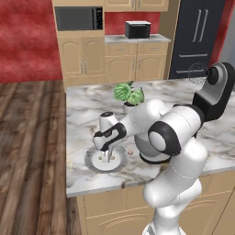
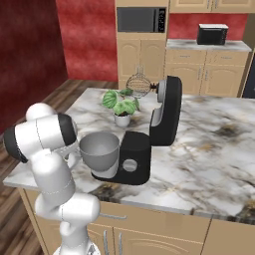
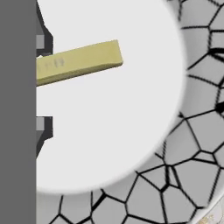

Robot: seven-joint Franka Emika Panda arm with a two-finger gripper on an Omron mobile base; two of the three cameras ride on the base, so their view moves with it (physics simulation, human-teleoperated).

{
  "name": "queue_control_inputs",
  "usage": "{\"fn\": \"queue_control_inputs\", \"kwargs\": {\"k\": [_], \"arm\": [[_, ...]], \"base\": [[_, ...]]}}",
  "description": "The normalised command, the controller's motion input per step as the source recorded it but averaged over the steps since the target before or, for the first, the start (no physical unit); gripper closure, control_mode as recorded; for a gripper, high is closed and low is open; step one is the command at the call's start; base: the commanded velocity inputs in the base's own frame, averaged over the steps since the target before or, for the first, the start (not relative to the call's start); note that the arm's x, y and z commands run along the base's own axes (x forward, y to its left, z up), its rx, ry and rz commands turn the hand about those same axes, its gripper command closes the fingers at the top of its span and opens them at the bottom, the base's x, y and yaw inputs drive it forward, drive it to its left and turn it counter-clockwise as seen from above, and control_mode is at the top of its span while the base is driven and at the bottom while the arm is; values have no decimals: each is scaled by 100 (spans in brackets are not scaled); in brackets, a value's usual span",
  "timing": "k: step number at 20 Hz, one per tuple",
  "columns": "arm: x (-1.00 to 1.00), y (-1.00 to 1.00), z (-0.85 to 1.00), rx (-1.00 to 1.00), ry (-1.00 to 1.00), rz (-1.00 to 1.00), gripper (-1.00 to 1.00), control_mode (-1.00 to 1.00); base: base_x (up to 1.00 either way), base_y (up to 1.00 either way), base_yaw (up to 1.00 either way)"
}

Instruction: Add butter and sugar cubes to the stand mixer bowl and then turn on the stand mixer to begin making frosting.

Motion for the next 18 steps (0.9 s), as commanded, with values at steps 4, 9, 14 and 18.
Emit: {"fn": "queue_control_inputs", "kwargs": {"k": [4, 9, 14, 18], "arm": [[0, 4, -11, 0, 0, 0, 100, -100], [0, 0, -6, 0, 0, 2, 100, -100], [-4, 0, 14, 0, -1, -1, 100, -100], [-19, 0, 88, 0, -1, -6, 100, -100]], "base": [[0, 0, 0], [0, 0, 0], [0, 0, 0], [0, 0, 0]]}}
